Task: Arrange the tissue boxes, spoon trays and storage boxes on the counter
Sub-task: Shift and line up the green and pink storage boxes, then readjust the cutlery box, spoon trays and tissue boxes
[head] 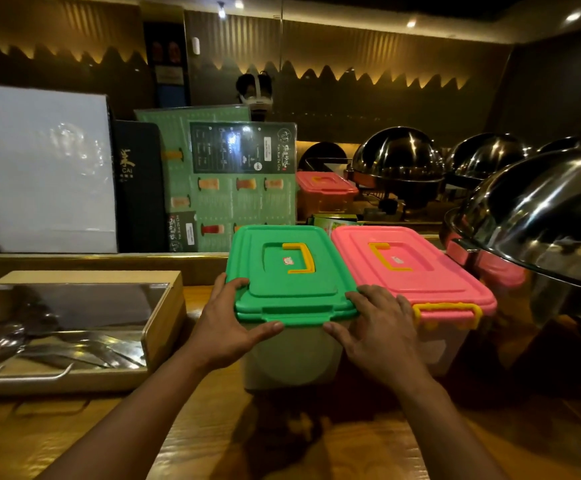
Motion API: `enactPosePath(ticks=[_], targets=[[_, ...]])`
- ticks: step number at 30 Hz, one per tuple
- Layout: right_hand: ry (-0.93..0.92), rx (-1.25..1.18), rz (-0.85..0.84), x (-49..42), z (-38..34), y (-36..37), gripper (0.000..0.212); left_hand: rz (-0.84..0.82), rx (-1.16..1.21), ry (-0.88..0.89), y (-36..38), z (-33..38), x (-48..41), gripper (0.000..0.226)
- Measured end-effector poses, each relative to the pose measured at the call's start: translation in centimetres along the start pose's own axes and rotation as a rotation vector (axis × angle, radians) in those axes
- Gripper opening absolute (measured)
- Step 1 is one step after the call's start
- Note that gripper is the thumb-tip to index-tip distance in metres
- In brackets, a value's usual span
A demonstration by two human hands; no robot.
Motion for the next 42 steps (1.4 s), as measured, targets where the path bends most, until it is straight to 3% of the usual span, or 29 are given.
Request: enactPosePath(ticks=[6, 12, 15, 20, 25, 29, 32, 36, 42], targets=[[0.007, -0.023, 0.003, 0.2, 0.2, 0.4, 0.083, -0.018, 0.037, 0.02, -0.2, 0.4, 0.1, 0.112], [0.035, -0.032, -0.041, -0.2, -0.5, -0.4, 0.085, -0.126, 0.056, 0.02, -1.4, -0.3, 0.7, 0.121], [0.052, -0.108, 0.069, 0.1, -1.8, -1.7, 0.073, -0.131, 0.052, 0.055, -3.0, -0.8, 1.7, 0.109], [-0.128, -0.323, 0.322, 0.2, -12.1, -2.2, 0.037, -0.068, -0.035, 0.03, -10.6, -5.0, 3.1, 0.087], [-0.19, -0.434, 0.126, -0.2, -24.6, 3.6, 0.034, -0.005, -0.129, 0.051, -20.8, -13.0, 3.9, 0.061], [-0.021, -0.399, -0.155, -0.4, -31.2, 10.2, 0.059, 0.071, -0.273, -0.021, -28.3, -21.0, 4.2, 0.076], [0.09, -0.411, -0.217, 0.1, -33.9, 13.8, 0.072, 0.041, -0.424, -0.117, -32.2, -26.1, 4.2, 0.104], [0.18, -0.325, -0.155, 0.6, -34.6, 15.2, 0.07, -0.014, -0.435, -0.196, -34.4, -30.5, 4.0, 0.126], [0.163, -0.2, -0.048, 0.2, -34.9, 14.1, 0.047, 0.083, -0.336, -0.183, -34.4, -33.2, 3.3, 0.116]])
Point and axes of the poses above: each hand's wrist, its own x-axis away from the middle knuckle, its own y-axis out of the palm, z = x × y, the point moved 4 cm from there along -x, towards the middle knuckle, and after that the axes turned 3 degrees about -y, right-handed, at the moved point
